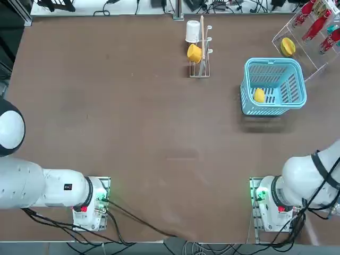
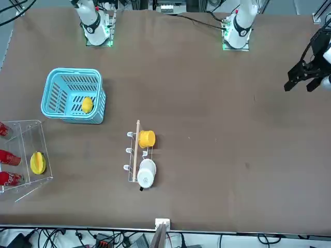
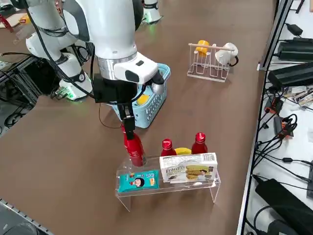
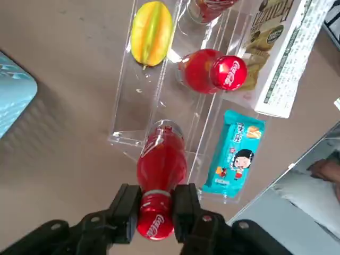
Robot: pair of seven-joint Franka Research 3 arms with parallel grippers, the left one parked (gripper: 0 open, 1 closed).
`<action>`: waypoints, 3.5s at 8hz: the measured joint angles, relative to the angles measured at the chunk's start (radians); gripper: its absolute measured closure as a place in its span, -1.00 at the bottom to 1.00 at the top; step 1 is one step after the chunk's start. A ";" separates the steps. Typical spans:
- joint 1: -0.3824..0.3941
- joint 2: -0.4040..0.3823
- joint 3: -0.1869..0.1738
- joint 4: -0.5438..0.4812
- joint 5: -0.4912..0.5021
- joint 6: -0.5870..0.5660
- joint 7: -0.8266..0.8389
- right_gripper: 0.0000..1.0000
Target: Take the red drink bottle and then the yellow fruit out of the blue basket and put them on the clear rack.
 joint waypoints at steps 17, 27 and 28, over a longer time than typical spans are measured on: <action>0.005 -0.061 0.027 0.141 0.136 -0.205 0.182 -1.00; 0.353 -0.576 0.042 -0.803 0.146 0.112 0.972 -1.00; 0.369 -0.586 0.043 -0.892 0.146 0.208 1.014 -1.00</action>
